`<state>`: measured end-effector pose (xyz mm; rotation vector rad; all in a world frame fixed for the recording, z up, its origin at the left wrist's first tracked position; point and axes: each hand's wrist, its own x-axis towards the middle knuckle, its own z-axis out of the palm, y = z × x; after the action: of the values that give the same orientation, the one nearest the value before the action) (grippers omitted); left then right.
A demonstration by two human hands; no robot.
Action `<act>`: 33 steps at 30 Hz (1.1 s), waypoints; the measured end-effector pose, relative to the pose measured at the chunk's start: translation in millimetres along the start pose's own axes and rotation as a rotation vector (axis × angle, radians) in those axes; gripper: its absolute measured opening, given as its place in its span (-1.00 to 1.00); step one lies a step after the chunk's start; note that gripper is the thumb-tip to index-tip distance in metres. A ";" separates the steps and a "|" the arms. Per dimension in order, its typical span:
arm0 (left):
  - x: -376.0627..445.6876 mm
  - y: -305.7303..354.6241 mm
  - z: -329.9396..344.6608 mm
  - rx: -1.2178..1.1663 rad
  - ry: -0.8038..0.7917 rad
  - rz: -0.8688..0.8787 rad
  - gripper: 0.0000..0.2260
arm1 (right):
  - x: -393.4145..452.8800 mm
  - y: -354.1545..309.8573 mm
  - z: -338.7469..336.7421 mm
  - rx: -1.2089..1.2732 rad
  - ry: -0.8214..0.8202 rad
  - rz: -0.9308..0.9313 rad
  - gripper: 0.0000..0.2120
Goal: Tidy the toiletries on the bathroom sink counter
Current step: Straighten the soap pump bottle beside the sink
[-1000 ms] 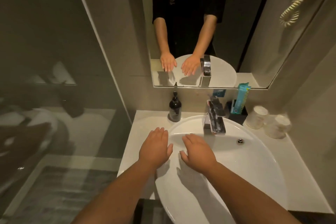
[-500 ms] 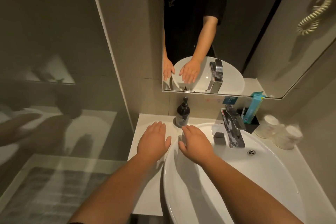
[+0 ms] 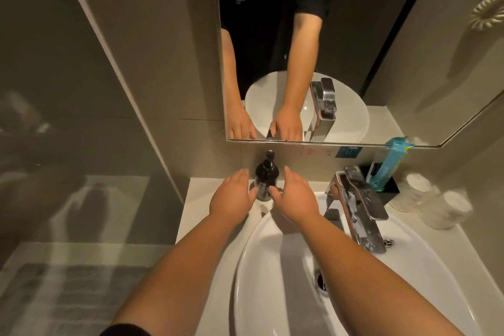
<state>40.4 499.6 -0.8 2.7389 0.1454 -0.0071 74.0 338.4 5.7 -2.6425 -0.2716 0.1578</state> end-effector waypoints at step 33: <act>14.7 7.3 14.1 -0.053 0.080 -0.020 -0.66 | 12.8 4.1 3.9 0.100 -0.057 -0.022 -0.33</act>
<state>56.0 488.9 -11.4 2.6856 0.1924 0.0996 86.6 339.4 -0.6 -2.5379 -0.3033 0.2340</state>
